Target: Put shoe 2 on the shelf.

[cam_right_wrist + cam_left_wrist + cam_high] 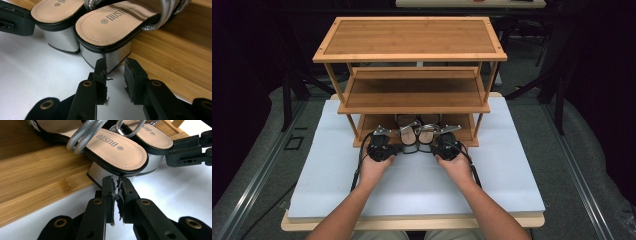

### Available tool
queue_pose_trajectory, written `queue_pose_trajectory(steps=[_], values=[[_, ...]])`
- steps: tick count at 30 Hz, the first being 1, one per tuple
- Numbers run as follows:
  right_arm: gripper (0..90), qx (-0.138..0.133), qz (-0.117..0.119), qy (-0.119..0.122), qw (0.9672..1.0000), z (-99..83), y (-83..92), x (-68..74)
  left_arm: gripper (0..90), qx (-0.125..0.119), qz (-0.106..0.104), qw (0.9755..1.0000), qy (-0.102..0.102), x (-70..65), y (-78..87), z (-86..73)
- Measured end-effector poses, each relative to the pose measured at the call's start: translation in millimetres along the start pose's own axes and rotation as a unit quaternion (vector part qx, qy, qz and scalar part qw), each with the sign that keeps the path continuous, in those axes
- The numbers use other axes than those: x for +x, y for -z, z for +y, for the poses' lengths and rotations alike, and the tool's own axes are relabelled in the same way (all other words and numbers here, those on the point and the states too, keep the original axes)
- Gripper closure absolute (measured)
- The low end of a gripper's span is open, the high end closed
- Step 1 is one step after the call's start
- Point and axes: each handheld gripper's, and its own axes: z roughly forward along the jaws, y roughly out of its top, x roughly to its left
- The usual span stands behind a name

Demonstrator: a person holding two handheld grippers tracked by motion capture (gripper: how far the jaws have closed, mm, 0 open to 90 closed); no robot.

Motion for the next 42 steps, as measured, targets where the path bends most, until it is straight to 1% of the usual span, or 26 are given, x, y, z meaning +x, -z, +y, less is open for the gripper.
queue_pose_trajectory(steps=[2, 7, 11, 12, 13, 15, 17, 18, 19, 20, 22, 23, 26, 28, 29, 30, 31, 32, 34, 35, 36, 37, 38, 39, 40, 42], values=[[71.0, 0.000, 0.004, 0.000, 1.0000, 0.0, -0.1, -0.4, 84.0, 0.000, 0.000, 1.0000, -0.001, -0.1, 0.0, 0.0], [70.6, 0.003, -0.001, 0.004, 1.0000, -0.6, 0.1, -0.5, 84.1, 0.006, 0.003, 1.0000, -0.005, 0.6, 1.9, -1.6], [70.6, 0.006, -0.009, 0.009, 0.9999, -4.1, 4.1, -2.8, 84.0, 0.004, 0.005, 1.0000, -0.002, 4.9, 9.6, -5.9], [70.6, 0.007, -0.005, 0.008, 0.9999, -5.2, 5.9, -3.9, 84.1, 0.004, 0.006, 1.0000, -0.002, 6.7, 12.0, -7.1], [70.6, 0.008, -0.011, 0.009, 0.9999, -6.4, 8.2, -4.6, 84.0, 0.003, 0.008, 1.0000, 0.000, 8.4, 14.6, -8.7], [70.6, 0.007, 0.004, 0.011, 0.9999, -9.1, 12.5, -8.2, 84.0, 0.004, 0.010, 0.9999, 0.001, 12.6, 20.6, -11.6], [70.6, 0.010, -0.016, 0.014, 0.9997, -11.9, 18.3, -9.2, 84.0, 0.002, 0.014, 0.9999, 0.000, 16.6, 26.9, -14.7], [70.6, 0.009, -0.020, 0.015, 0.9996, -13.6, 21.0, -10.3, 84.0, 0.002, 0.016, 0.9999, 0.000, 18.6, 30.2, -16.2], [70.6, 0.009, -0.012, 0.015, 0.9998, -15.5, 23.2, -12.1, 84.0, 0.001, 0.018, 0.9998, 0.000, 20.8, 33.5, -17.7], [70.5, 0.014, -0.027, 0.015, 0.9994, -17.1, 26.0, -12.2, 83.9, 0.001, 0.019, 0.9998, 0.000, 22.8, 36.7, -19.1], [70.5, 0.013, -0.012, 0.016, 0.9997, -21.1, 30.7, -15.1, 83.6, -0.003, 0.022, 0.9998, 0.003, 26.1, 42.8, -22.4], [70.5, 0.013, -0.011, 0.017, 0.9997, -22.9, 33.1, -16.2, 83.5, -0.003, 0.023, 0.9997, 0.004, 27.4, 45.6, -24.0], [70.2, 0.013, -0.015, 0.017, 0.9997, -28.6, 41.2, -17.0, 83.2, -0.004, 0.027, 0.9996, 0.003, 30.7, 55.9, -29.8], [69.9, 0.013, -0.015, 0.026, 0.9995, -32.8, 46.1, -16.9, 83.2, -0.005, 0.027, 0.9996, 0.002, 32.2, 62.7, -34.4], [69.9, 0.013, -0.027, 0.030, 0.9991, -35.1, 48.9, -16.2, 83.2, -0.005, 0.028, 0.9996, 0.003, 32.5, 65.7, -36.9], [69.7, 0.013, -0.024, 0.034, 0.9991, -37.5, 50.8, -16.7, 83.1, -0.004, 0.028, 0.9996, 0.001, 33.4, 68.9, -39.5], [69.6, 0.015, -0.029, 0.038, 0.9987, -39.8, 52.7, -16.9, 83.0, -0.004, 0.028, 0.9996, 0.000, 34.1, 72.1, -42.2], [69.6, 0.020, -0.041, 0.041, 0.9981, -41.9, 55.3, -16.6, 82.9, -0.005, 0.028, 0.9996, 0.002, 34.5, 75.2, -45.1], [69.5, 0.016, -0.032, 0.040, 0.9986, -47.1, 58.4, -18.5, 82.8, -0.004, 0.029, 0.9996, 0.000, 35.8, 81.5, -50.9], [69.4, 0.019, -0.040, 0.037, 0.9983, -49.8, 60.9, -18.3, 82.6, -0.004, 0.030, 0.9995, 0.002, 36.1, 84.5, -53.8], [69.2, 0.016, -0.025, 0.034, 0.9990, -53.0, 62.8, -19.7, 82.3, -0.003, 0.030, 0.9995, 0.001, 36.7, 88.2, -56.5], [69.1, 0.013, -0.024, 0.036, 0.9990, -56.2, 64.9, -20.2, 82.2, -0.004, 0.033, 0.9994, 0.001, 37.1, 91.5, -59.5], [69.1, 0.015, -0.045, 0.041, 0.9980, -59.5, 68.0, -18.6, 82.2, -0.004, 0.035, 0.9994, 0.000, 38.0, 94.9, -62.5], [69.1, 0.012, -0.047, 0.038, 0.9981, -63.1, 70.7, -17.8, 82.0, -0.004, 0.036, 0.9993, 0.002, 38.5, 97.7, -65.4], [69.0, 0.011, -0.047, 0.034, 0.9983, -66.3, 73.1, -17.3, 82.0, -0.002, 0.037, 0.9993, 0.005, 39.1, 100.1, -68.4], [69.0, 0.005, -0.033, 0.023, 0.9992, -72.2, 77.3, -17.3, 81.9, -0.002, 0.042, 0.9991, 0.006, 40.5, 103.2, -74.0]])
